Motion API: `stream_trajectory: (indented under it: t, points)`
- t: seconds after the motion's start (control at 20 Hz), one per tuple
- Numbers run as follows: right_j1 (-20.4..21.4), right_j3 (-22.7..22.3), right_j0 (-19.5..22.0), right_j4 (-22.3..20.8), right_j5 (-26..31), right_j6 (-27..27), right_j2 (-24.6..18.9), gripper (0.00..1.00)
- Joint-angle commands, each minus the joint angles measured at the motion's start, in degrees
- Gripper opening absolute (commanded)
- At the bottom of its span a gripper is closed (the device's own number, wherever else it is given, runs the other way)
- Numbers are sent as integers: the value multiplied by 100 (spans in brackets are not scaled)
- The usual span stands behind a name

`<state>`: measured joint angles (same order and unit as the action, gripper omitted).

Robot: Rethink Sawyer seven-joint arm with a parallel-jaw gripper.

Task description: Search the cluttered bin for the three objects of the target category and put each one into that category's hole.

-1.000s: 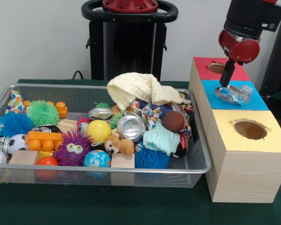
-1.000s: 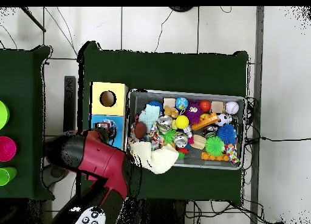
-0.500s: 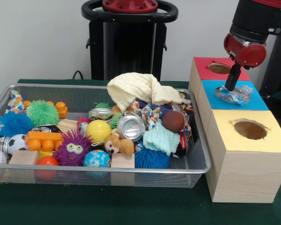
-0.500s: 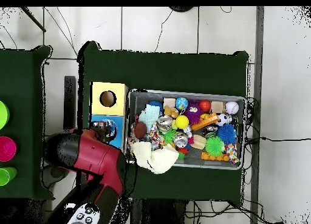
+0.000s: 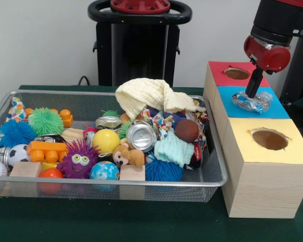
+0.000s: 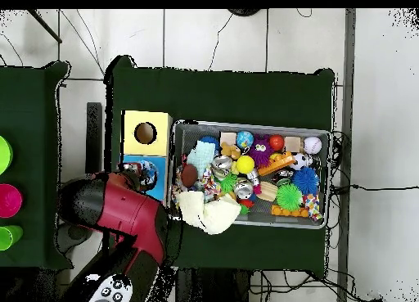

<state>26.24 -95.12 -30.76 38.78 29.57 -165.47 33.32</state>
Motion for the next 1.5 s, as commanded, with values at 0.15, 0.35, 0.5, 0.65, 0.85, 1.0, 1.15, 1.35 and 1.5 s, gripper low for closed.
stream_trajectory:
  t: [0.15, 0.35, 0.5, 0.65, 0.85, 1.0, 1.15, 1.35, 1.5]
  points:
    - [-205, 179, 157, 231, 541, -1614, -268, 0]
    - [-319, 193, 146, 289, 413, -1644, -349, 0]
    - [-413, 241, 97, 317, 373, -1714, -343, 0]
    - [-490, 318, 50, 337, 401, -1775, -323, 0]
    - [-639, 341, 7, 408, 252, -1812, -356, 0]
    - [-741, 309, -20, 482, 71, -1814, -408, 0]
    - [-824, 227, -29, 553, -114, -1764, -485, 0]
    - [-1111, 138, 0, 695, -580, -1652, -660, 0]
    - [-1291, 169, 26, 774, -697, -1598, -734, 0]
